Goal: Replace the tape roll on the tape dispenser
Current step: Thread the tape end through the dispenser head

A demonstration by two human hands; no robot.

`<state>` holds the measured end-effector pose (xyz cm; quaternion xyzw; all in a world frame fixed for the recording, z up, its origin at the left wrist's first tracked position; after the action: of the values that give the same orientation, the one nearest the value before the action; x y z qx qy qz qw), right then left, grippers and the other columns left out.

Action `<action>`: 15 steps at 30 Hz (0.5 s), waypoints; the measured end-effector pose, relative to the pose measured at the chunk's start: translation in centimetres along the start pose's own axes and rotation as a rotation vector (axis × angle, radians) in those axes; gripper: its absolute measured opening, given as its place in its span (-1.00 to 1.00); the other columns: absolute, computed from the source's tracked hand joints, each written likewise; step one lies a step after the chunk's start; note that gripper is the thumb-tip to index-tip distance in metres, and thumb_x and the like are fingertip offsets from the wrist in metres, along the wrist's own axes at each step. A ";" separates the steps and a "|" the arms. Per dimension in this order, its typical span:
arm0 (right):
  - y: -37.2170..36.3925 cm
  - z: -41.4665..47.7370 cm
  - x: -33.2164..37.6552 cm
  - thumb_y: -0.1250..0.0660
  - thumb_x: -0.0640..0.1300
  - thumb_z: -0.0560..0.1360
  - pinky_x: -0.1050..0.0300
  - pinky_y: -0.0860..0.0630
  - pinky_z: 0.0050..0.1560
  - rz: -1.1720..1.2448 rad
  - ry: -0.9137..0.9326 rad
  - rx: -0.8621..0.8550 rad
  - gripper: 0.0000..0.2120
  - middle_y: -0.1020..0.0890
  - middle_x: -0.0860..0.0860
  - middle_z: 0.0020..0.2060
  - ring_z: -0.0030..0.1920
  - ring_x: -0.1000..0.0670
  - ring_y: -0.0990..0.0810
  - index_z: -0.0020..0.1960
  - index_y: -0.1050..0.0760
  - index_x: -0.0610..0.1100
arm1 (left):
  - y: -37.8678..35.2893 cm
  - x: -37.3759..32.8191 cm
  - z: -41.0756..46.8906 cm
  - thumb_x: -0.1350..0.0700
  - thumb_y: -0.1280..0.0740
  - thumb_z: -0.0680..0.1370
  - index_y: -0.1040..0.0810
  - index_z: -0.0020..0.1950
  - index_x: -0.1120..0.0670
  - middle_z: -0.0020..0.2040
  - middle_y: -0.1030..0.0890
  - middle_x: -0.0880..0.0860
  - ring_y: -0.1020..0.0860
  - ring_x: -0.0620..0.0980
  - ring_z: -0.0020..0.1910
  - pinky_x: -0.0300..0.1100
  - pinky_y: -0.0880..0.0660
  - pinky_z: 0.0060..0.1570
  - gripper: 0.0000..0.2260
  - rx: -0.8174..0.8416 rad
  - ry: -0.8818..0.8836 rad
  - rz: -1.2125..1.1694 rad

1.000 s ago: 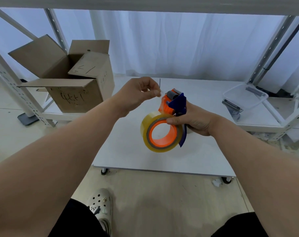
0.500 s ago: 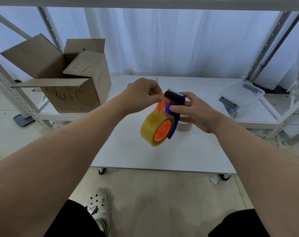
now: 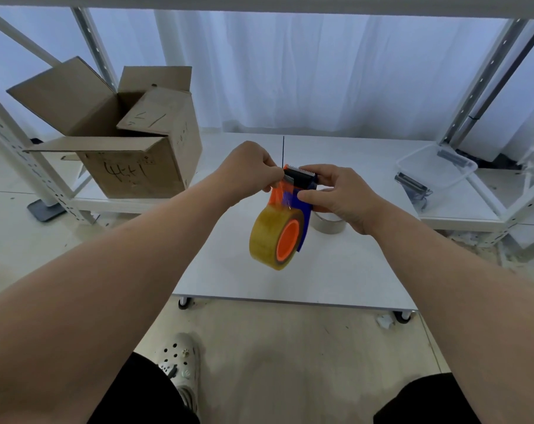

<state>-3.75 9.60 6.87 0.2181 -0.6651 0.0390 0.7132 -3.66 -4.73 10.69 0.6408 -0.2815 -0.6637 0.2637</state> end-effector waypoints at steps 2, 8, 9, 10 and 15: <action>-0.1 0.0 0.0 -0.39 -0.29 0.45 0.19 -0.65 -0.10 -0.008 -0.004 0.009 -0.59 -0.57 -0.07 0.14 0.10 -0.05 -0.57 0.26 -0.46 -0.09 | 0.1 0.3 0.1 0.14 -0.31 0.50 -0.62 -0.12 0.22 -0.21 -0.66 0.14 -0.54 -0.03 -0.27 -0.27 -0.43 -0.33 -0.83 -0.009 0.021 0.004; -0.6 0.0 0.2 -0.40 -0.28 0.44 0.29 -0.62 -0.19 -0.052 0.006 0.031 -0.64 -0.58 0.05 0.03 0.02 0.03 -0.58 0.19 -0.48 -0.03 | 0.0 0.7 0.0 0.12 -0.31 0.51 -0.64 -0.08 0.22 -0.20 -0.66 0.12 -0.41 -0.11 -0.47 -0.32 -0.29 -0.47 -0.81 -0.020 0.042 0.034; -0.6 0.1 0.1 -0.41 -0.28 0.44 0.29 -0.62 -0.18 -0.053 0.003 0.032 -0.64 -0.58 0.06 0.02 0.02 0.04 -0.58 0.19 -0.48 -0.03 | -0.1 0.7 0.0 0.12 -0.31 0.50 -0.64 -0.08 0.22 -0.20 -0.66 0.13 -0.42 -0.11 -0.46 -0.32 -0.32 -0.46 -0.81 -0.025 0.037 0.045; -0.7 0.1 0.0 -0.41 -0.28 0.43 0.26 -0.63 -0.15 -0.050 -0.005 0.032 -0.63 -0.59 0.06 0.02 0.02 0.03 -0.59 0.20 -0.48 -0.05 | -0.1 0.7 0.0 0.13 -0.31 0.50 -0.64 -0.07 0.22 -0.19 -0.67 0.14 -0.45 -0.10 -0.43 -0.31 -0.37 -0.42 -0.81 -0.029 0.028 0.058; -1.2 0.2 -0.1 -0.41 -0.27 0.44 0.21 -0.63 -0.11 -0.090 -0.033 0.083 -0.59 -0.59 -0.02 0.07 0.03 0.00 -0.59 0.26 -0.46 -0.11 | -0.7 -0.6 -0.6 0.14 -0.30 0.49 -0.59 -0.04 0.20 -0.26 -0.60 0.04 -0.49 -0.08 -0.34 -0.33 -0.39 -0.39 -0.84 -0.036 -0.076 0.156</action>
<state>-3.56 8.47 6.42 0.2778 -0.6641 0.0311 0.6935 -3.07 -3.88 10.59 0.5866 -0.3285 -0.6699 0.3151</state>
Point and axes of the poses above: each hand's wrist, its own z-axis towards the middle knuckle, its own y-axis out of the back of the hand, x = y × z, the point moved 9 cm from there along z, towards the middle knuckle
